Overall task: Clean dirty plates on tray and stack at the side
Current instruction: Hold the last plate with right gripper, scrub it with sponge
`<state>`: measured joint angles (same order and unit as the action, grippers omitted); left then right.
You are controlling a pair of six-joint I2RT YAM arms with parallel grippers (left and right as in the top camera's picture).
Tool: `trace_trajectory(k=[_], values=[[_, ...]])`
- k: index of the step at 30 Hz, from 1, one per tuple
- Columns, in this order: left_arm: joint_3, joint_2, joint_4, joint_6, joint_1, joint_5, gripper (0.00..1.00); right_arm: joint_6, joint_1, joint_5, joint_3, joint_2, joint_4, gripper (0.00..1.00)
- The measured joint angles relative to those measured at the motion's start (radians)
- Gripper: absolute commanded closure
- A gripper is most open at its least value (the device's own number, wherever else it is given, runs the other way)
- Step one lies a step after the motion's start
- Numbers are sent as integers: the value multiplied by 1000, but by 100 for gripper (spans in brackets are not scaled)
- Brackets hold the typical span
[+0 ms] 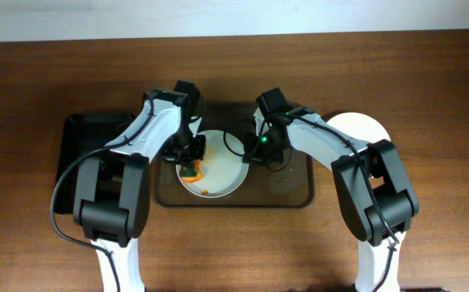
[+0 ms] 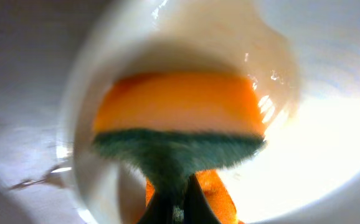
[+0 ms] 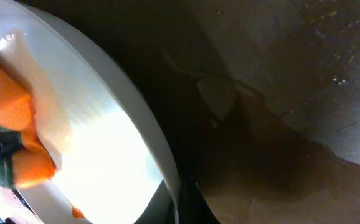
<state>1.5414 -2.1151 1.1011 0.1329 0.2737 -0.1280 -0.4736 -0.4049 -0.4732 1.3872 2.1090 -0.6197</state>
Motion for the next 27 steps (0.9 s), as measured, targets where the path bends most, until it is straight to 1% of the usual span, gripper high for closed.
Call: trace_trajectory(k=[1,2,3,6,8,10,13,15,17,18,19,20,23,25,27], values=[[15,-4,17,-34,-6,-60,100,-1,0,0,0,0,-2,96],[89,-8,51,-72,-18,-141,100,-3,0,0,0,0,-3,96],[159,-22,126,-81,-27,-156,100,-5,1,0,0,0,-3,96],[474,-32,219,-92,-100,-180,100,-6,3,-2,-1,0,-3,96],[588,-27,254,-92,-137,-167,100,-5,3,1,-1,-4,-19,96],[607,-26,267,-92,-139,-148,100,-5,3,62,-9,-34,-68,96],[607,-26,280,-92,-133,-126,100,-5,3,226,-28,-180,-202,96],[607,-26,281,-92,-133,-118,100,-2,3,377,-28,-336,-296,96],[607,-26,283,-92,-133,-114,100,-10,3,556,-28,-445,-377,96],[607,-26,284,-92,-133,-114,100,-12,2,587,-28,-461,-390,96],[607,-26,284,-92,-133,-114,100,-23,-9,714,-28,-496,-441,96],[607,-26,283,-92,-133,-114,100,-39,-47,845,-28,-521,-497,96],[607,-26,285,-92,-133,-114,100,-104,-171,1086,-28,-537,-581,96],[607,-26,285,-92,-133,-114,100,-161,-218,1180,-28,-537,-616,96],[607,-26,284,-92,-133,-114,100,-210,-220,1237,-28,-537,-648,96]])
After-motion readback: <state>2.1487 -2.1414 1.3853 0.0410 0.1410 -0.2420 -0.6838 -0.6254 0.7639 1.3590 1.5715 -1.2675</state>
